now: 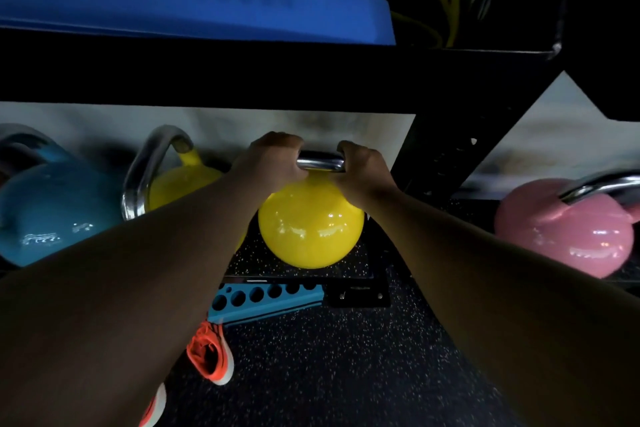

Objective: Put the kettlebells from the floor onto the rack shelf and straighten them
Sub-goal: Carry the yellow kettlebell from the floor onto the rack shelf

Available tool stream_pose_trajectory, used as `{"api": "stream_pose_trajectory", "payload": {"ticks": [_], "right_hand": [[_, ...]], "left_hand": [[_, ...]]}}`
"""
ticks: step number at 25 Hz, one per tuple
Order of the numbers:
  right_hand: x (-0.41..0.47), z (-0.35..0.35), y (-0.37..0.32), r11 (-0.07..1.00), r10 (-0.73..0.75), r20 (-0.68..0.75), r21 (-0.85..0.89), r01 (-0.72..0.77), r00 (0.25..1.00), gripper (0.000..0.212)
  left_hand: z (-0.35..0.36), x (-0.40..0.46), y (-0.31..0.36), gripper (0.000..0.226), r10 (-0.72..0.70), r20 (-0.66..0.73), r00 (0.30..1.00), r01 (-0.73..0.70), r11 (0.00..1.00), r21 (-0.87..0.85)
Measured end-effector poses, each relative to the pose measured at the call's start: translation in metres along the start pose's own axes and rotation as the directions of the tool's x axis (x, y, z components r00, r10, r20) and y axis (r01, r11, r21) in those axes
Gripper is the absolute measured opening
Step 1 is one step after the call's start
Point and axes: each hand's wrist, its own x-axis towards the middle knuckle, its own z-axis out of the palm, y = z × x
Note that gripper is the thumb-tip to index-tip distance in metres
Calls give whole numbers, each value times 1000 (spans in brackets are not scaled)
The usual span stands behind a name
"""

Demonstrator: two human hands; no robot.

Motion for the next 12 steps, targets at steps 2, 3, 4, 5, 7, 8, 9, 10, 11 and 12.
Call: {"api": "stream_pose_trajectory", "payload": {"ticks": [2,3,4,5,7,8,9,10,11,12], "right_hand": [[-2,-3,-1,999,-29,9,-44,29,1000,33],[-5,-5,-1,997,-44,24,-63,45,999,40],[-8,-8,-1,994,-62,45,-84,66,997,47],[-12,-11,-1,990,-82,67,-106,89,994,53],[-24,-16,2,986,-114,86,-113,124,990,64],[-31,-19,5,985,-130,81,-101,138,988,67],[-39,-22,8,984,-145,78,-92,151,986,68],[-47,-28,12,983,-153,84,-86,160,985,68],[-57,-34,16,984,-153,95,-76,160,984,67],[-69,-41,21,985,-151,106,-64,158,983,65]], "left_hand": [[-2,-5,3,31,7,-36,999,-8,999,-33],[-4,-9,6,34,30,-52,998,-32,999,-32],[-5,-14,9,39,75,-64,995,-75,997,-4],[-5,-18,13,44,126,-65,990,-124,991,44],[-7,-28,21,58,184,-63,981,-174,975,135],[-8,-32,26,66,186,-66,980,-173,971,168],[-10,-37,32,72,182,-77,980,-165,968,188],[-12,-44,40,76,178,-97,979,-156,967,204],[-12,-52,49,78,176,-113,978,-147,964,223],[-12,-61,59,77,174,-123,977,-139,958,249]]}}
